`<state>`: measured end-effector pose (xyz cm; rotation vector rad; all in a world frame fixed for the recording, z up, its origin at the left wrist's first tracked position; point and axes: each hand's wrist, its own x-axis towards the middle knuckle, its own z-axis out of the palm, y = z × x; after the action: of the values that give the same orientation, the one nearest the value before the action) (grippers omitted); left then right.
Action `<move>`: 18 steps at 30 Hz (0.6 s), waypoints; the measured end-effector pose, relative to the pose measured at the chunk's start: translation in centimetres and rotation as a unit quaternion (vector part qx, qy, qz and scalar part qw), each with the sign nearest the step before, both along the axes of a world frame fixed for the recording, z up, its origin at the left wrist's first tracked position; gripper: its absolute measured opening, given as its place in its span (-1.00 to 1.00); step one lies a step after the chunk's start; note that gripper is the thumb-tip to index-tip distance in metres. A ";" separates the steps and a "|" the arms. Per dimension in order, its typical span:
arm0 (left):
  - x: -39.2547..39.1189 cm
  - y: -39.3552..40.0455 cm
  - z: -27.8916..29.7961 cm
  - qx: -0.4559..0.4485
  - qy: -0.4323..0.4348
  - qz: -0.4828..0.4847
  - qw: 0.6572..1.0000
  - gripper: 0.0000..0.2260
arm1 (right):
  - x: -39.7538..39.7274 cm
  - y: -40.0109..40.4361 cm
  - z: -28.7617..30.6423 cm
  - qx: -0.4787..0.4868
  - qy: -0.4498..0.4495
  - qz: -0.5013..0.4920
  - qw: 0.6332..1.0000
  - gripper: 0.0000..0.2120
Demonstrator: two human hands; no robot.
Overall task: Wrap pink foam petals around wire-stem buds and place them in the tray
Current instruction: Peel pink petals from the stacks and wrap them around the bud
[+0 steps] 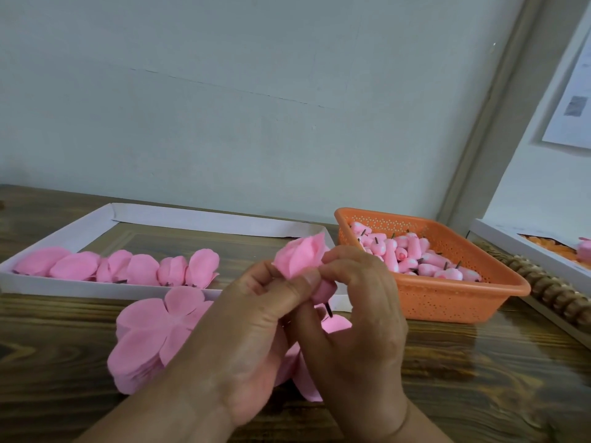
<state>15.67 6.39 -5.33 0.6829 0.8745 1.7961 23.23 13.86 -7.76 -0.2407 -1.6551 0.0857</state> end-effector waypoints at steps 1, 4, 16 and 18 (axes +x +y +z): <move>-0.1 0.0 0.0 0.004 -0.002 -0.011 1.000 -0.56 | 0.1 0.0 0.0 0.000 0.002 -0.003 1.000 -0.90; -0.3 -0.1 0.2 0.016 0.001 -0.048 0.999 -0.72 | 0.1 -0.1 0.1 -0.010 0.004 -0.014 1.000 -0.92; -2.0 0.2 -0.5 0.048 0.105 -0.089 0.989 -0.73 | 0.3 -0.3 0.6 -0.036 0.018 0.003 0.999 -0.89; -2.4 0.3 -0.7 0.052 0.112 -0.091 0.988 -0.71 | 0.5 -0.3 0.9 -0.053 0.014 0.016 0.998 -0.85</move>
<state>13.24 6.71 -6.03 1.0148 0.8408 1.6296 23.71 13.55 -6.81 -0.2919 -1.6280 0.1995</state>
